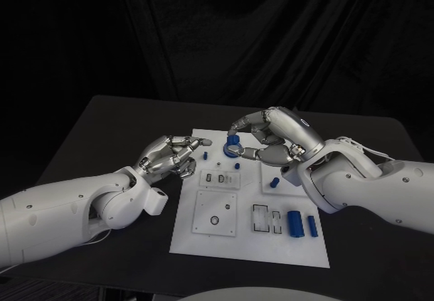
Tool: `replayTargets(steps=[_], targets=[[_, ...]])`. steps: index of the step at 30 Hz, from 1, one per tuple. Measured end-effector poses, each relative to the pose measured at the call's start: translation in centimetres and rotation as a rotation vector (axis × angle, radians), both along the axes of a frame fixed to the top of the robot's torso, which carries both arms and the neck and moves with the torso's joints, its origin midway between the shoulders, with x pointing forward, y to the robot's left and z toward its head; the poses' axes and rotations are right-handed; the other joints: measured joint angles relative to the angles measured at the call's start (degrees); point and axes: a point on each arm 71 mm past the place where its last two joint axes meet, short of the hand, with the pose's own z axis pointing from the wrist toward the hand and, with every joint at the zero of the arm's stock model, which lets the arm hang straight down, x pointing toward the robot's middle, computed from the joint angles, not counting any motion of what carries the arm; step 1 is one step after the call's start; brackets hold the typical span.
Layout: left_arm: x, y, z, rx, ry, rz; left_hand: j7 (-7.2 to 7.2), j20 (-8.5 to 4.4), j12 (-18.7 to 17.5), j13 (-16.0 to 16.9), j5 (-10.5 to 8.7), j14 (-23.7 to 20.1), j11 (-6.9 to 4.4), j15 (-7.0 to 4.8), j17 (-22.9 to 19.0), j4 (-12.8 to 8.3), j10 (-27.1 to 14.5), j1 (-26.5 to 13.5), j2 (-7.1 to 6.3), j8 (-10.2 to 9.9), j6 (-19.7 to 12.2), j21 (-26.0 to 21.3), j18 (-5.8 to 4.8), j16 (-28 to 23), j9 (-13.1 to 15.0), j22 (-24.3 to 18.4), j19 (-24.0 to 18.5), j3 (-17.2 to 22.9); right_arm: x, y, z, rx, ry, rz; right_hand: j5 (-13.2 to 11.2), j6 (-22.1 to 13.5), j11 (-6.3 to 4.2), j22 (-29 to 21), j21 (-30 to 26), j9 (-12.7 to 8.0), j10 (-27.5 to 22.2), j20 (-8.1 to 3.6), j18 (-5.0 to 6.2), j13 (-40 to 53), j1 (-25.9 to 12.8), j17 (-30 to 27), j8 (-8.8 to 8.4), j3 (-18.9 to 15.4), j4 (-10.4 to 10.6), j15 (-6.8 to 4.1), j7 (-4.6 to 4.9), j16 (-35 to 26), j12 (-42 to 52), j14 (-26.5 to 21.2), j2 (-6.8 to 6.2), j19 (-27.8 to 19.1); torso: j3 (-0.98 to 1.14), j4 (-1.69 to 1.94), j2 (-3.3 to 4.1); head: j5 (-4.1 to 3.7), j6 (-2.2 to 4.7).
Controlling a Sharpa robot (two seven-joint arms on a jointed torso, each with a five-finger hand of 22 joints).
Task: Assemble the parts on the task board
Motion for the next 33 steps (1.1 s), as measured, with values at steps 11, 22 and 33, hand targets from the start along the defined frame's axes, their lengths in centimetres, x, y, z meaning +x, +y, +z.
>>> replayTargets(steps=[11,22,33], targets=[[0.0,-2.1,-0.3,0.028,-0.001,-0.090,-0.23,0.59,0.00,0.01,-0.21,0.31,-0.30,-0.31,-0.01,-0.16,0.30,-1.32,-0.12,-0.79,0.80,5.15,-2.21,0.00,0.07,8.34,18.54,0.15,0.3,0.6,-0.3,-0.007,0.027,0.018,-0.56,0.00,0.00,-0.01,0.22,0.00,0.00,0.00,0.00,0.00,0.58,0.00,-0.06,0.24,0.25,0.00,-0.01,0.00,0.00,0.00,-0.35,0.00,0.09,-0.04,-0.35,0.21,-0.77],[-0.1,-3.1,-0.4,0.028,0.008,-0.147,-0.54,0.59,0.00,0.01,-0.21,0.09,-0.48,-0.52,-0.01,-0.33,0.12,-1.42,-0.22,-1.74,-0.15,5.15,-2.20,0.00,-0.19,8.33,18.53,0.31,0.7,0.9,-0.8,-0.037,0.063,0.031,-0.83,-0.07,0.00,-0.01,0.22,0.00,0.00,0.00,0.00,0.00,0.95,0.00,-0.50,0.23,0.25,0.00,-0.07,0.00,0.00,0.00,-0.13,0.00,0.04,-0.14,-0.16,0.23,-0.86],[-0.2,-3.3,-0.4,0.018,0.008,-0.170,-0.85,0.29,-0.01,0.01,-0.21,0.30,-0.69,-0.73,-0.02,-0.65,0.30,-1.55,-0.35,-2.21,-1.07,5.15,-2.20,0.00,-0.35,8.32,18.83,0.29,1.0,0.7,-1.3,-0.066,0.103,0.023,-1.05,-0.10,0.00,-0.02,0.21,0.00,0.00,0.00,0.00,0.00,1.39,0.00,-0.90,0.31,0.46,0.00,-0.10,0.00,0.00,0.00,0.17,0.00,0.02,-0.12,-0.21,0.22,-1.14]])
